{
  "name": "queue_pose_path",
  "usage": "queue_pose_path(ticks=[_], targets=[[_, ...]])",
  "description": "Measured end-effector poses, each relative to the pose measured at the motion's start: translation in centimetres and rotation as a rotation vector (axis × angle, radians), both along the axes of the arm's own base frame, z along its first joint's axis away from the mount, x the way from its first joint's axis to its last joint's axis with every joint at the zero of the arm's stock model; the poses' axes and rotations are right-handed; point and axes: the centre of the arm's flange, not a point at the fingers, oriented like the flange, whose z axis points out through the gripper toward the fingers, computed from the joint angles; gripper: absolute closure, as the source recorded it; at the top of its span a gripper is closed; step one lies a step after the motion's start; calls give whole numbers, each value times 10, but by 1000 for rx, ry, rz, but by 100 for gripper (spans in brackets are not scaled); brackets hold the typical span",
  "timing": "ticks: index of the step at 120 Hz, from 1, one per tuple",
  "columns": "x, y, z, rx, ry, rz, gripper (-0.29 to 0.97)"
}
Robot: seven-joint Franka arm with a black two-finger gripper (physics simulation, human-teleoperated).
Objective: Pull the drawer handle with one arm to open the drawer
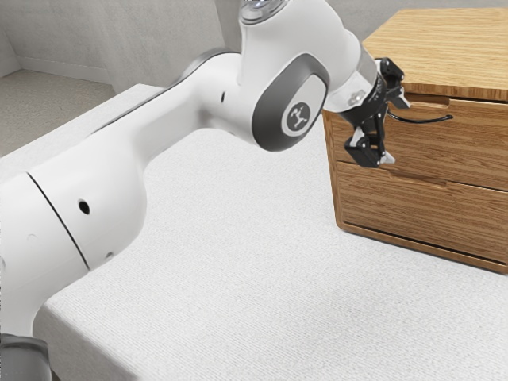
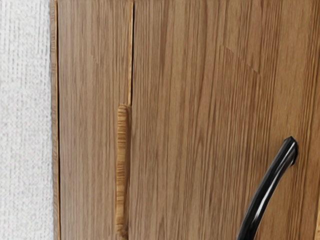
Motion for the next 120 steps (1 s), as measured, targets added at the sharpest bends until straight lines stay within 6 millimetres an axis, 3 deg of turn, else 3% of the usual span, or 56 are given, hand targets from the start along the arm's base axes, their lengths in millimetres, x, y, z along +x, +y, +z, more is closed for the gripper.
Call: queue_pose_path(ticks=[70,120], targets=[[8,-9,-18,3,20,-4,0],[-1,-24,-20,-1,33,-21,0]])
